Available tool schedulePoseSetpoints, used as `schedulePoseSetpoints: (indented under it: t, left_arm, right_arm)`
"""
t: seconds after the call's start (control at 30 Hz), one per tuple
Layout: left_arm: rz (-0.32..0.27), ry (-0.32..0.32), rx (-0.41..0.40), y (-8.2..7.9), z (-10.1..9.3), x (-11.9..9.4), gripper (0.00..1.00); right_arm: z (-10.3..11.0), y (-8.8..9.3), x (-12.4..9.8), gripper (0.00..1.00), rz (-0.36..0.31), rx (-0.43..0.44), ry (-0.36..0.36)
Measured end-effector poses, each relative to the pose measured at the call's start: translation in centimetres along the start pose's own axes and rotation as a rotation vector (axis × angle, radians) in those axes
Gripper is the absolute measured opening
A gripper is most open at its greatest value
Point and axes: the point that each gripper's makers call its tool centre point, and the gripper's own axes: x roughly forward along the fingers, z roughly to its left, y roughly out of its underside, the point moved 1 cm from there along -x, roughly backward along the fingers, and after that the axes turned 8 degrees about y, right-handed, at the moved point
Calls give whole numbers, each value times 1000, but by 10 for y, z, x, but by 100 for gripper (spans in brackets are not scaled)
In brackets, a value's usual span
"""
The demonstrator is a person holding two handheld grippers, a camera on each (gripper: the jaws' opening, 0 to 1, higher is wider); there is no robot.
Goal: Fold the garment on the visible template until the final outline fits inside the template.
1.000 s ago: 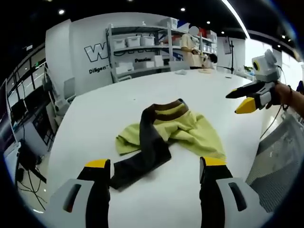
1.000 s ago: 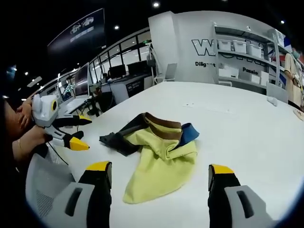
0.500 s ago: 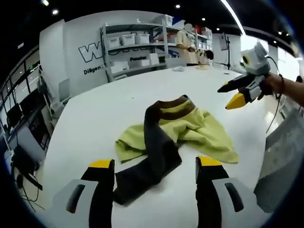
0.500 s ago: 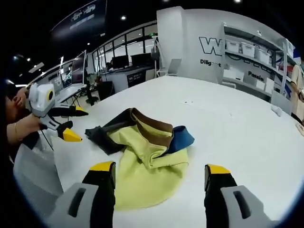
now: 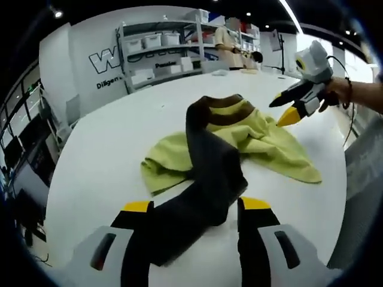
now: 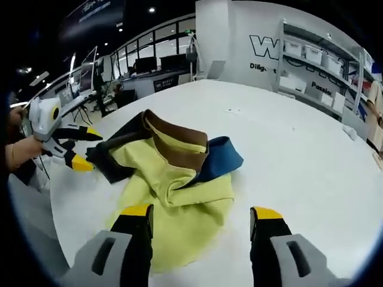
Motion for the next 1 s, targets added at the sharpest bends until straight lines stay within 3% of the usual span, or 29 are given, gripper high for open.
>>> schedulePoseSetpoints:
  t: [0.07, 0.17, 0.4, 0.47, 0.53, 0.7, 0.73, 1.0]
  left_arm:
    - [12, 10, -18, 4, -2, 3, 51]
    - [-9, -2, -40, 7, -4, 5, 48]
    - [5, -16, -22, 10, 0, 10, 37]
    - [9, -12, -108, 13, 0, 11, 34]
    - [3, -24, -111, 12, 4, 11, 31]
    - [-7, -27, -100, 9, 4, 7, 9]
    - [-13, -28, -104, 8, 4, 4, 6]
    - [-50, -29, -141, -2, 13, -15, 5]
  right_arm:
    - [-8, 8, 6, 58, 29, -40, 52]
    - [-6, 12, 12, 50, 26, -48, 52]
    - [-2, 21, 20, 35, 38, 9, 47]
    - [0, 21, 20, 28, 30, 36, 44]
    - [1, 20, 21, 20, 20, 64, 43]
    - [0, 18, 22, 0, 13, 95, 44]
    - [-2, 14, 20, 0, 1, 126, 57]
    - [-11, -5, 3, 0, -49, 139, 70]
